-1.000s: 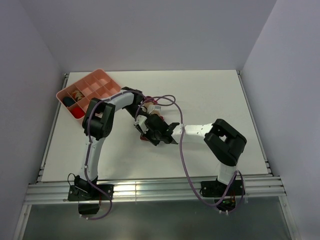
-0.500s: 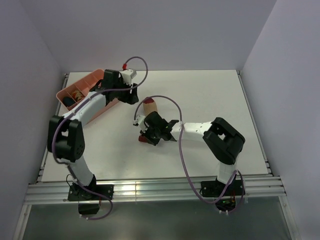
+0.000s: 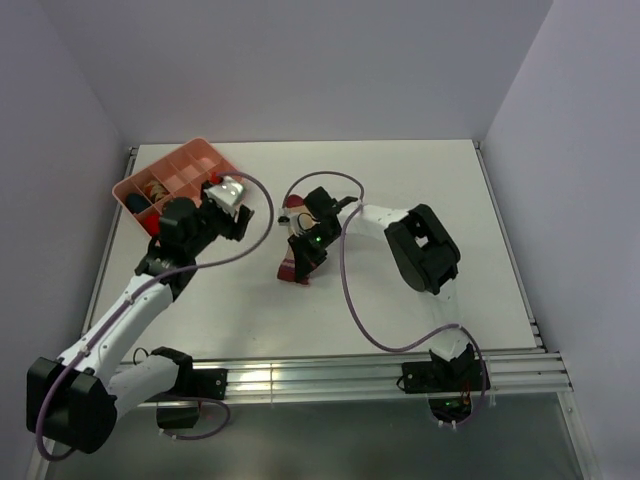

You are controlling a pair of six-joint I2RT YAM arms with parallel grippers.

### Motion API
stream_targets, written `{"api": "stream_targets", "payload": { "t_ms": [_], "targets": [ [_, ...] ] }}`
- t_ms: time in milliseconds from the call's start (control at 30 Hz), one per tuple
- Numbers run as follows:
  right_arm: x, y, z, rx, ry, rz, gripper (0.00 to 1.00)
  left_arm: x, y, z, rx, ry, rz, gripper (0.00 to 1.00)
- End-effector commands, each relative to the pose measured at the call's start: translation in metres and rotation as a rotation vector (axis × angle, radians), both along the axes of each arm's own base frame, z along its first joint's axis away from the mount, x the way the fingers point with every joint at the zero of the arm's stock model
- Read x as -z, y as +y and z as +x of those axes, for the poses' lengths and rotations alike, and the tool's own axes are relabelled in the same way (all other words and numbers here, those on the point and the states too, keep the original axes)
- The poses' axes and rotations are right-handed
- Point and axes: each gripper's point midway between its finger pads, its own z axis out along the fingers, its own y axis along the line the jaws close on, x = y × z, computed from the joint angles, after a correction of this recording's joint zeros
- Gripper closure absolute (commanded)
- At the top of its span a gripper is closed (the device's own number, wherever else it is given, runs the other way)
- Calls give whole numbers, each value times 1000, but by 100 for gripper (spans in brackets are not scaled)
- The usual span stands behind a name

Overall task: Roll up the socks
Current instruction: Roll the sock at the center of the board.

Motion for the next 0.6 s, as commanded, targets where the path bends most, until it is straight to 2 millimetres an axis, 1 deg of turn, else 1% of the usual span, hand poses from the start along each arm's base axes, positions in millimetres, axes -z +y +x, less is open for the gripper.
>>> {"api": "stream_targets", "payload": {
  "t_ms": [0, 33, 67, 100, 133, 167, 200, 267, 300, 367, 400, 533, 567],
  "targets": [
    [8, -19, -10, 24, 241, -36, 100, 23, -32, -33, 192, -62, 162, 33],
    [9, -21, -7, 33, 263, -37, 100, 42, -39, -45, 238, -23, 198, 33],
    [12, -22, -5, 39, 296, -46, 100, 51, -44, -52, 280, -17, 231, 33],
    [14, -25, -1, 47, 303, -47, 100, 60, -55, -63, 329, -1, 245, 34],
    [16, -27, 0, 52, 311, -54, 100, 76, -59, -72, 367, 36, 265, 34],
    [19, -28, 0, 47, 318, -63, 100, 84, -66, -80, 405, 46, 282, 34],
    [20, -29, 1, 51, 319, -69, 100, 97, -67, -86, 425, 66, 297, 35],
    [23, -29, 2, 56, 325, -76, 100, 110, -71, -92, 462, 67, 342, 35],
    [24, -29, 2, 51, 321, -78, 100, 121, -76, -98, 485, 84, 365, 35],
    [26, -31, 4, 58, 318, -95, 100, 126, -82, -100, 511, 75, 388, 35],
    [27, -32, 4, 55, 314, -103, 100, 135, -86, -102, 531, 87, 405, 36],
    [24, -32, 4, 52, 298, -102, 100, 146, -100, -102, 596, 70, 443, 37],
    [23, -32, 5, 51, 292, -100, 100, 153, -105, -103, 622, 83, 454, 37]
  ]
}}
